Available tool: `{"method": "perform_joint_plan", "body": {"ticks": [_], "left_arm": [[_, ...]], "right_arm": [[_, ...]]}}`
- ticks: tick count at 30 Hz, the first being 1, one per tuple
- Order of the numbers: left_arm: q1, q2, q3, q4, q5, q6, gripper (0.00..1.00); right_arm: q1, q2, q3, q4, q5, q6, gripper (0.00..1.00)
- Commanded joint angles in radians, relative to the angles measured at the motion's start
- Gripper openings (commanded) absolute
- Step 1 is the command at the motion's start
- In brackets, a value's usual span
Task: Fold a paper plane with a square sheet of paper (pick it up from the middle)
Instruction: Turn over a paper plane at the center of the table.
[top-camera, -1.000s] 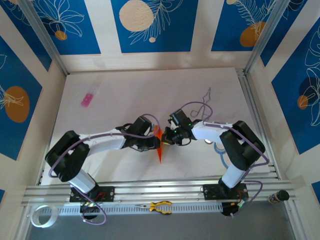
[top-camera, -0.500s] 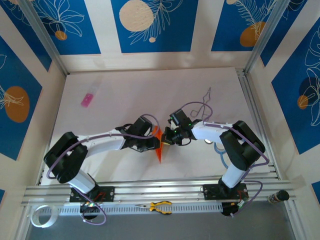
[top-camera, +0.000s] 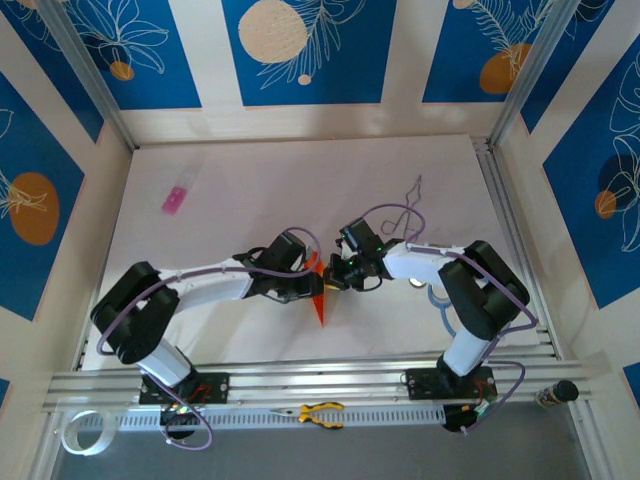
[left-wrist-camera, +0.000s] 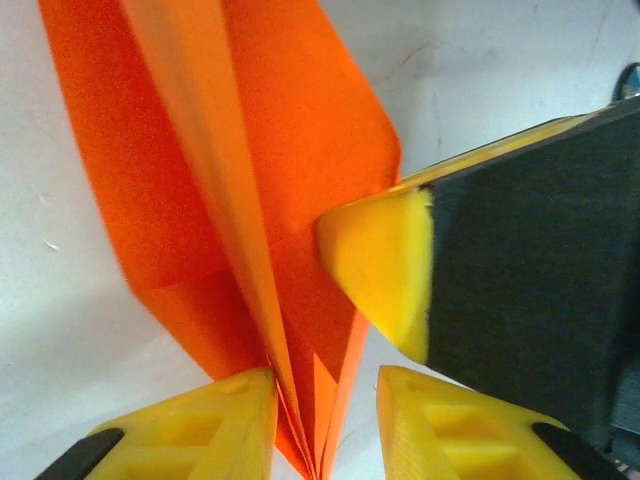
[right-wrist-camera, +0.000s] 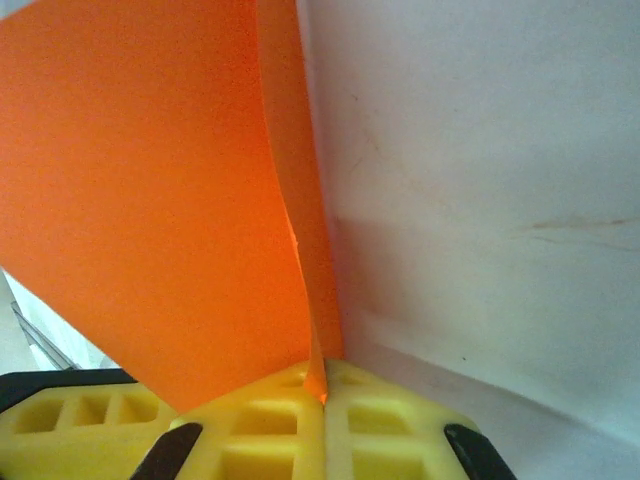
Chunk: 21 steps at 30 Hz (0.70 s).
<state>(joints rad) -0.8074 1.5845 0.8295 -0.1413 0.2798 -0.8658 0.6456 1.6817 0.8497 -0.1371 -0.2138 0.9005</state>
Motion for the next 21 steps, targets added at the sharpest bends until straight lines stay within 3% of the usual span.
{"method": "perform_joint_plan", "body": {"ticks": [1,7,21], "left_arm": [[-0.009,0.024,0.032,-0.026,0.009,0.006,0.33],[-0.009,0.041,0.033,-0.014,0.013,0.006,0.32],[-0.01,0.076,0.062,-0.053,-0.016,0.022,0.2]], "right_arm": [[-0.006,0.012,0.011,0.001,-0.025,0.014,0.01],[-0.009,0.013,0.011,0.001,-0.03,0.012,0.01],[-0.011,0.012,0.002,0.016,-0.038,0.019,0.01]]}}
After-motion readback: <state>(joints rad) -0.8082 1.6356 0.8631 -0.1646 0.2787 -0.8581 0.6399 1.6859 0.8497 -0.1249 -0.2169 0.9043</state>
